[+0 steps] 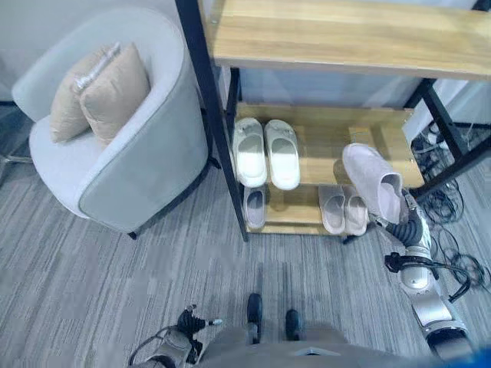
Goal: Arrange the slippers neatly on the shoe rack.
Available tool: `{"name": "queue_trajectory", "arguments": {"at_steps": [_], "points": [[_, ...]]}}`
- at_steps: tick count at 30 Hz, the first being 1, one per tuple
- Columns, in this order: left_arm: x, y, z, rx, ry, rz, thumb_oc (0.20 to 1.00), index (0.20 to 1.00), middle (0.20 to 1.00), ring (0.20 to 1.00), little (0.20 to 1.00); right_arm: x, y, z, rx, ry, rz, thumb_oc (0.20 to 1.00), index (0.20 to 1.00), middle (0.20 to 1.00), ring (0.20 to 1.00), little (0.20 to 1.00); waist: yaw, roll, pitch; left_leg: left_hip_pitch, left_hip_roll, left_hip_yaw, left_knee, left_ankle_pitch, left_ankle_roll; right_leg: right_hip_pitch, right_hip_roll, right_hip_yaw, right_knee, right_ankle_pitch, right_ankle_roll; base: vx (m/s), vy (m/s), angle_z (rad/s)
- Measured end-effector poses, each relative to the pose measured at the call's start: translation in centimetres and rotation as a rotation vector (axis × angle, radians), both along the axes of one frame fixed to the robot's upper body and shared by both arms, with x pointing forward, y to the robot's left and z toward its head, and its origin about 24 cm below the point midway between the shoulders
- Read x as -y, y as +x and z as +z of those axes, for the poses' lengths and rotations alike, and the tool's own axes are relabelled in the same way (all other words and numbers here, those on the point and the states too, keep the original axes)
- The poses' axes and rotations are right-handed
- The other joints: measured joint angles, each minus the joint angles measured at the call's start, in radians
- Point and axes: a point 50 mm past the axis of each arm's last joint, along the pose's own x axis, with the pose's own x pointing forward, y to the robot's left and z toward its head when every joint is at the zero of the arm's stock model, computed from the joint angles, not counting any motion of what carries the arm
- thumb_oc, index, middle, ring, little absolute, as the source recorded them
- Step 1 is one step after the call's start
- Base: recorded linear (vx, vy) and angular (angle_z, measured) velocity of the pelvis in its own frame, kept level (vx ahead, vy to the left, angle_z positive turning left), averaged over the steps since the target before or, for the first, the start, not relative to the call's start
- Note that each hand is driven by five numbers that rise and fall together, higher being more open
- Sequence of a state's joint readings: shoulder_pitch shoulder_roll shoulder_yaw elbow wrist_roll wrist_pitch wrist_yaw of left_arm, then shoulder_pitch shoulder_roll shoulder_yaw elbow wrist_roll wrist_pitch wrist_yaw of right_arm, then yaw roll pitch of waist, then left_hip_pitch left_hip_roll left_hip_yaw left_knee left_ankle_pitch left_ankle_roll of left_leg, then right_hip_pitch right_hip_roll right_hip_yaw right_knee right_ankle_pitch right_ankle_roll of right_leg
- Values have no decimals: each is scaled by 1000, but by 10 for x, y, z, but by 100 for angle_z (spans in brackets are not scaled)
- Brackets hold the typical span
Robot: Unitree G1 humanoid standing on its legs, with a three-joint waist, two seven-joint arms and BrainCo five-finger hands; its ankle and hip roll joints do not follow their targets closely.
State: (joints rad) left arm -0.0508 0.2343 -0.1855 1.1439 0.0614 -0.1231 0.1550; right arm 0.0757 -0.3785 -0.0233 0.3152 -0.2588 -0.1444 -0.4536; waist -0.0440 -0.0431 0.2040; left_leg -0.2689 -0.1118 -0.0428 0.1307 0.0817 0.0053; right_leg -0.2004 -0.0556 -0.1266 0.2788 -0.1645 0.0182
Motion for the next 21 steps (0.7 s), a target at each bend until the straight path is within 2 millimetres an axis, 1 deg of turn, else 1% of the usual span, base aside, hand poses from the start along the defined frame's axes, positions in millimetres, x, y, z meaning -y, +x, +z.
{"name": "queue_trajectory", "arguments": {"at_steps": [1, 2, 3, 4, 5, 6, 7, 8, 10, 11, 12, 13, 14, 15, 16, 17, 18, 19, 20, 21], "points": [[1, 14, 7, 68, 10, -35, 1000, 1000, 1000, 1000, 1000, 5, 2, 5, 16, -6, -8, 200, 200, 200, 200, 200, 16, 9, 43, -57, 0, 1, 71, -27, -21, -41, -2, -7, 47, -13, -16, -101, 16, 19], [2, 14, 6, 68, 20, -44, 1000, 1000, 1000, 1000, 1000, 8, 3, 6, 19, -5, -20, 200, 200, 200, 200, 200, 13, 30, 64, -83, 8, -6, 88, -69, -4, -79, 3, -16, 93, -27, -20, -49, 2, 16], [2, 15, 5, 58, 25, -37, 1000, 1000, 1000, 1000, 1000, 8, 3, 6, 24, 4, -27, 200, 200, 200, 200, 200, 4, 31, 78, -96, 5, -4, 97, -73, 4, -102, -2, -14, 119, -38, -27, -26, -4, 16], [0, 13, 3, 20, 36, -1, 1000, 1000, 1000, 1000, 1000, 4, 4, 9, 46, 27, -20, 200, 200, 200, 200, 200, -4, 31, 89, -116, 7, 26, 118, -92, 7, -133, -14, -12, 139, -52, -43, -22, -5, 16], [0, 13, 2, 2, 50, 21, 1000, 1000, 1000, 1000, 1000, 0, 5, 18, 88, 34, 1, 200, 200, 200, 200, 200, -8, 31, 90, -165, 9, 45, 193, -125, 27, -170, -27, -11, 165, -58, -53, 0, 0, 0], [-2, 13, 3, 14, 58, 26, 1000, 1000, 1000, 1000, 1000, -3, 9, 24, 131, 39, 25, 200, 200, 200, 200, 200, 2, 24, 99, -205, 14, 30, 312, -176, 43, -205, -41, -4, 204, -61, -54, -31, -17, -14], [-3, 15, 4, 30, 63, 27, 1000, 1000, 1000, 1000, 1000, -2, 14, 26, 138, 47, 24, 200, 200, 200, 200, 200, -2, 30, 107, -191, 43, 12, 327, -196, 33, -218, -34, 1, 225, -65, -42, -32, -22, -1], [-1, 20, 5, 43, 64, 17, 1000, 1000, 1000, 1000, 1000, -3, 18, 21, 124, 62, 19, 200, 200, 200, 200, 200, -14, 21, 114, -186, 39, 7, 303, -219, 23, -253, -50, 8, 275, -73, -26, -109, -20, 8], [-5, 32, 11, 73, 75, 13, 1000, 1000, 1000, 1000, 1000, -9, 26, 26, 157, 94, 33, 200, 200, 200, 200, 200, -17, 17, 118, -267, 38, 17, 369, -228, 28, -329, -56, 12, 324, -82, -24, -174, -22, -1], [-13, 65, 33, 204, 119, -30, 1000, 1000, 1000, 1000, 1000, -15, 46, 53, 304, 96, 75, 200, 200, 200, 200, 200, -21, 15, 152, -515, 44, 38, 624, -287, 28, -565, -61, 36, 555, -136, -26, -126, -13, -5], [-10, 98, 54, 313, 119, -42, 1000, 1000, 1000, 1000, 1000, -16, 62, 71, 348, 84, 98, 200, 200, 200, 200, 200, -14, 15, 231, -606, 43, 42, 722, -306, 36, -657, -68, 39, 659, -155, -38, -169, -18, -4], [-8, 101, 60, 376, 101, -33, 1000, 1000, 1000, 1000, 1000, -31, 71, 76, 355, 86, 160, 200, 200, 200, 200, 200, 2, 31, 239, -704, 58, 49, 847, -361, 21, -745, -70, 45, 772, -201, -41, -134, -16, 5], [-8, 101, 60, 376, 101, -33, 1000, 1000, 1000, 1000, 1000, -31, 71, 76, 355, 86, 160, 200, 200, 200, 200, 200, 2, 31, 239, -704, 58, 49, 847, -361, 21, -745, -70, 45, 772, -201, -41, -113, -13, -6], [-4, 108, 66, 417, 95, -21, 1000, 1000, 1000, 1000, 1000, -35, 75, 82, 378, 104, 181, 200, 200, 200, 200, 200, 20, 37, 236, -832, 83, 83, 965, -379, 49, -885, -73, 60, 899, -230, -58, -24, -10, 6], [2, 103, 59, 386, 81, -19, 1000, 1000, 1000, 1000, 1000, -35, 74, 80, 374, 124, 173, 200, 200, 200, 200, 200, 27, 32, 229, -849, 86, 83, 948, -384, 39, -904, -75, 58, 888, -236, -58, 0, 0, 0], [-2, 79, 48, 354, 84, -8, 1000, 1000, 1000, 1000, 1000, -42, 84, 97, 453, 138, 196, 200, 200, 200, 200, 200, 21, 56, 156, -970, 92, 70, 1096, -416, 11, -1016, -97, 63, 1018, -255, -35, 109, -41, 14], [2, 91, 56, 397, 79, -30, 1000, 1000, 1000, 1000, 1000, -43, 98, 122, 541, 139, 193, 200, 200, 200, 200, 200, 26, 89, 165, -1096, 92, 65, 1224, -448, 27, -1135, -100, 68, 1143, -293, -40, 181, -32, 1], [4, 96, 64, 448, 78, -43, 1000, 1000, 1000, 1000, 1000, -45, 108, 137, 578, 131, 189, 200, 200, 200, 200, 200, 48, 94, 158, -1206, 93, 68, 1343, -474, 35, -1248, -90, 86, 1256, -319, -42, 176, -39, 17], [16, 101, 73, 525, 33, -41, 1000, 1000, 1000, 1000, 1000, -44, 117, 164, 654, 126, 172, 200, 200, 200, 200, 200, 80, 108, 164, -1333, 94, 75, 1539, -531, 70, -1371, -106, 102, 1459, -383, -68, 121, -28, 14], [22, 103, 75, 546, 5, -29, 1000, 1000, 1000, 1000, 1000, -46, 121, 176, 687, 120, 172, 200, 200, 200, 200, 200, 99, 110, 164, -1364, 89, 73, 1587, -544, 58, -1400, -113, 109, 1511, -402, -55, 150, -56, 21]]}}
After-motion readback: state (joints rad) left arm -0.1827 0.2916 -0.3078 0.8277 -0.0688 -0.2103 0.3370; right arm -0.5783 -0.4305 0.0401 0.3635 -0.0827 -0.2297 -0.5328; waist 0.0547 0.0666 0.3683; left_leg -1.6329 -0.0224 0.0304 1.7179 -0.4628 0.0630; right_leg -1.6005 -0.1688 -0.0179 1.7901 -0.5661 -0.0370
